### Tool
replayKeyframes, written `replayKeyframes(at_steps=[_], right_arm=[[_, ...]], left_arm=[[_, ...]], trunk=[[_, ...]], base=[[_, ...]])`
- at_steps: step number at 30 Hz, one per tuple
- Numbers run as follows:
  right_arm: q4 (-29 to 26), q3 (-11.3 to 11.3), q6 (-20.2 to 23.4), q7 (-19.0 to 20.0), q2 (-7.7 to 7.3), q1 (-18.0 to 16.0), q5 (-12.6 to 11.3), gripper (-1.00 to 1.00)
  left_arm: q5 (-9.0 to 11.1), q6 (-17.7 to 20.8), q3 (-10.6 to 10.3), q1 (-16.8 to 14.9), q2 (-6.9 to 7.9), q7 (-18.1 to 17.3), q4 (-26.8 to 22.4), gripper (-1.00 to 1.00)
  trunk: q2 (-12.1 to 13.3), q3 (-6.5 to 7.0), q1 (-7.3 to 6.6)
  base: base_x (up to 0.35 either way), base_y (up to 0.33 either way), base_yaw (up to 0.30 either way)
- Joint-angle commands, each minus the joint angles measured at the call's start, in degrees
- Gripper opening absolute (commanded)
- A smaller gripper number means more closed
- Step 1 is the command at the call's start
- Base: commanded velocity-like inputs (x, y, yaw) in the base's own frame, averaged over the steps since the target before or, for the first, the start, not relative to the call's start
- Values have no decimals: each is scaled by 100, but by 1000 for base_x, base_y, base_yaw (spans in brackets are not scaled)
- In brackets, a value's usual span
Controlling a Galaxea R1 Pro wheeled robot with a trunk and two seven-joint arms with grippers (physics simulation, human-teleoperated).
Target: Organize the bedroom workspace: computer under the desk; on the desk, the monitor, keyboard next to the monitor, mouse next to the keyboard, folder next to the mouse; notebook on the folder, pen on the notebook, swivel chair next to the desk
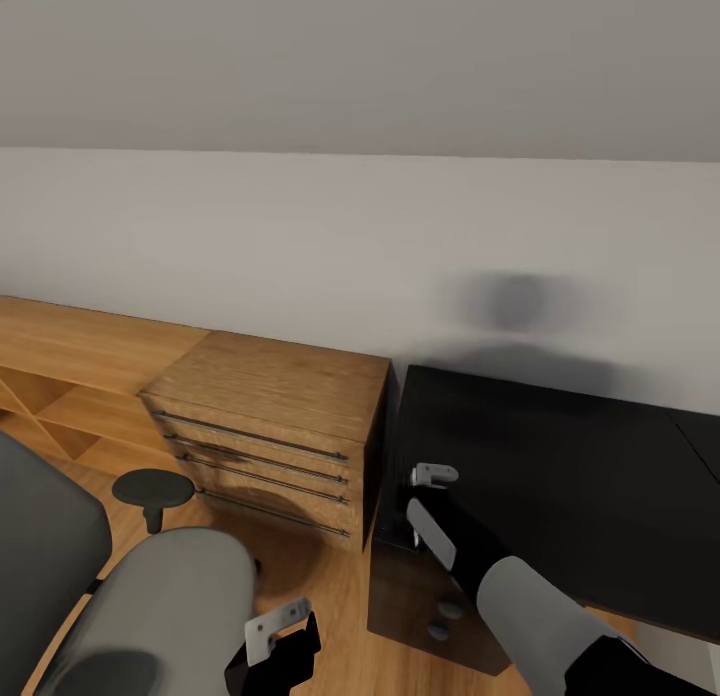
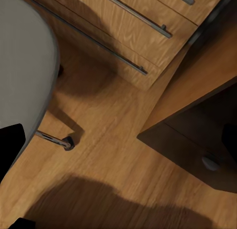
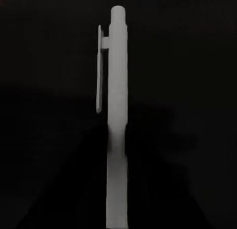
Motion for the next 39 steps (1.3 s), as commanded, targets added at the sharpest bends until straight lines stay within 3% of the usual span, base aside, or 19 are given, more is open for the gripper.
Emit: replayKeyframes(at_steps=[1,10,22,31,35,39], right_arm=[[271,28,41,-44,-8,0,-249,-100],[253,21,56,-29,-107,0,-382,-100],[251,20,56,-29,-121,0,-393,-100],[207,27,55,-29,-136,0,-388,-100],[-60,36,103,-32,-291,3,-418,-100],[-432,32,467,-40,-492,7,-718,-100]], left_arm=[[31,21,-4,-2,-2,32,-11,100],[31,12,-98,-2,2,38,-13,100],[31,12,-131,-2,4,30,-13,100],[31,12,-131,-2,14,23,-12,100],[31,12,-131,-2,16,25,-11,100],[31,14,-126,-2,19,43,-11,100]], trunk=[[-3,-6,1],[-3,-6,1],[-3,-6,1],[358,155,-197],[518,227,-284],[679,299,-372]], base=[[0,0,0],[0,0,0],[0,0,0],[0,0,0],[0,0,0],[0,0,0]])
